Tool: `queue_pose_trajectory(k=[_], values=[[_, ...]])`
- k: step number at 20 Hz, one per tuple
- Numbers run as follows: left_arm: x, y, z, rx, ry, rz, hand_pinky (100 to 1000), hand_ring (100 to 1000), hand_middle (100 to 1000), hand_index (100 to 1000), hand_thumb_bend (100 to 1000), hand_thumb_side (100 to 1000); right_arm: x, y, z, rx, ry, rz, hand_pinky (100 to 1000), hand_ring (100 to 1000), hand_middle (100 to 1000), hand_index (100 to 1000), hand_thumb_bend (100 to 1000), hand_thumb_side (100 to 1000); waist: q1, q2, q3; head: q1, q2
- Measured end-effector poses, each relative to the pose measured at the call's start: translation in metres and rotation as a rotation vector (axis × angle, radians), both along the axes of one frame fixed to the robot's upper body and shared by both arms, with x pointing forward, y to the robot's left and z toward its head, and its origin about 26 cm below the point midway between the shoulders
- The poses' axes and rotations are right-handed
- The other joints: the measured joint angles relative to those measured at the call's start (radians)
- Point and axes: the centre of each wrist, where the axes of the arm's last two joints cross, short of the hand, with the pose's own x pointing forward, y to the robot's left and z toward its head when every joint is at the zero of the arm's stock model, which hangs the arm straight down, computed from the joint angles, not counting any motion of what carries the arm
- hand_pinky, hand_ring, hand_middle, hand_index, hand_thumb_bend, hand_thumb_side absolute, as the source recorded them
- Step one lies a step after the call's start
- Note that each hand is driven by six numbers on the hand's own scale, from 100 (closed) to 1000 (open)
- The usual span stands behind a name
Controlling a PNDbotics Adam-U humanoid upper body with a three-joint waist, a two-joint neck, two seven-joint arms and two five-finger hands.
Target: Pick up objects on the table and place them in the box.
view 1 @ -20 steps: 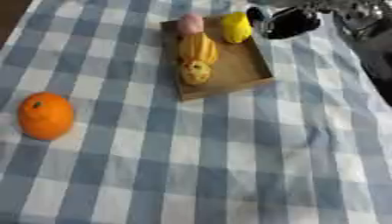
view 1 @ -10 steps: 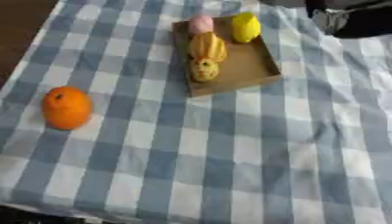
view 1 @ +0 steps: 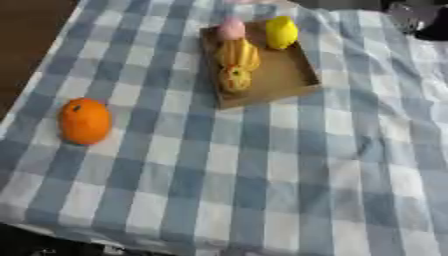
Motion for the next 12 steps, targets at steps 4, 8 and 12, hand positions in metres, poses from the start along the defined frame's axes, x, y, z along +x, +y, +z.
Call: queue_pose_trajectory(k=[4, 8, 12], values=[[-0.006, 0.008, -0.006, 0.101, 0.072, 0.059, 801, 811, 744, 862, 447, 494, -0.001, -0.008, -0.003, 0.035, -0.028, -0.010, 764, 781, 780, 860, 100, 164, 0.000, -0.003, -0.003, -0.016, 0.000], [-0.014, 0.019, -0.009, 0.266, 0.233, 0.107, 851, 852, 784, 902, 496, 483, -0.003, -0.017, -0.006, 0.059, -0.050, -0.043, 762, 777, 777, 855, 100, 160, 0.003, -0.009, -0.003, -0.020, 0.001], [-0.016, 0.026, -0.002, 0.427, 0.421, 0.093, 903, 888, 816, 932, 612, 448, -0.004, -0.021, -0.008, 0.067, -0.059, -0.060, 763, 776, 775, 855, 100, 160, 0.010, -0.015, 0.004, -0.020, 0.005]])
